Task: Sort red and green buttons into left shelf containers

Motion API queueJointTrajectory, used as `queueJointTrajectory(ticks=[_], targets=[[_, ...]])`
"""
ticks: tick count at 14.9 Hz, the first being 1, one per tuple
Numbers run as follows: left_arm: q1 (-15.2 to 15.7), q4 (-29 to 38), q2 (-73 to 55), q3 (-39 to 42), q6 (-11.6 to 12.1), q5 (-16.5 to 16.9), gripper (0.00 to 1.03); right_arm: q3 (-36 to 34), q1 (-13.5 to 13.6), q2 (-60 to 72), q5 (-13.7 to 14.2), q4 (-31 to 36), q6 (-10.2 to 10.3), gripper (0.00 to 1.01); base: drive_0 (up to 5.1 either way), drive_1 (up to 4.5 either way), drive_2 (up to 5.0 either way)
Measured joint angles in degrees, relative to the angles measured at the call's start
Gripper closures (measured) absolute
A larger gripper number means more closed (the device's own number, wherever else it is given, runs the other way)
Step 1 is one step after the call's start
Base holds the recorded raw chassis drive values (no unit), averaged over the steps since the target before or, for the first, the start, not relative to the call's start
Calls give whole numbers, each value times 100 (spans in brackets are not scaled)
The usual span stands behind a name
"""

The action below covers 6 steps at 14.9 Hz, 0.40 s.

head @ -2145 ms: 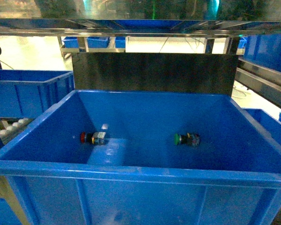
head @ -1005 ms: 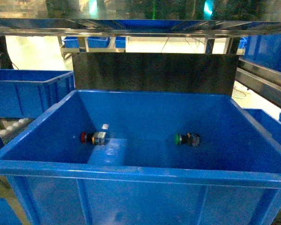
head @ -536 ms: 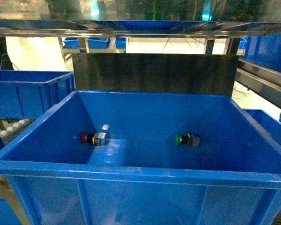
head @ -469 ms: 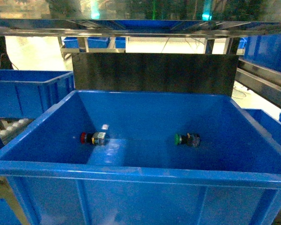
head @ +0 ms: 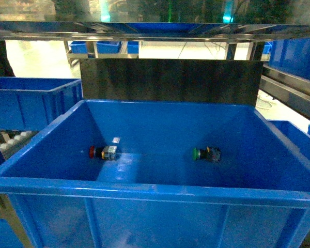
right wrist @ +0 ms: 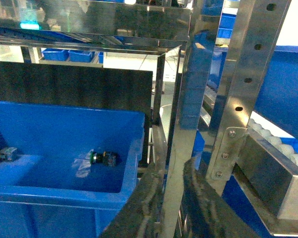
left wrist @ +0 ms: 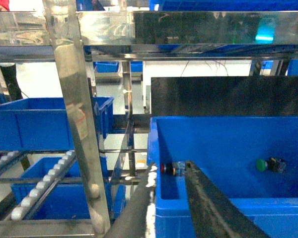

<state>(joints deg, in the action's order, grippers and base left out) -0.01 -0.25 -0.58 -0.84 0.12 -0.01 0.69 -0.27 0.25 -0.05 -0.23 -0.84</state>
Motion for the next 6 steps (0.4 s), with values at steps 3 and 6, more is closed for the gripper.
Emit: queueJointTrajectory(ticks=[3, 6], targets=[[0, 2, 0, 0, 0, 0, 39, 0, 0, 0, 0, 0, 0, 39, 0, 0, 0], [0, 2, 0, 0, 2, 0, 5, 0, 0, 0, 0, 0, 0, 3, 0, 0, 0]])
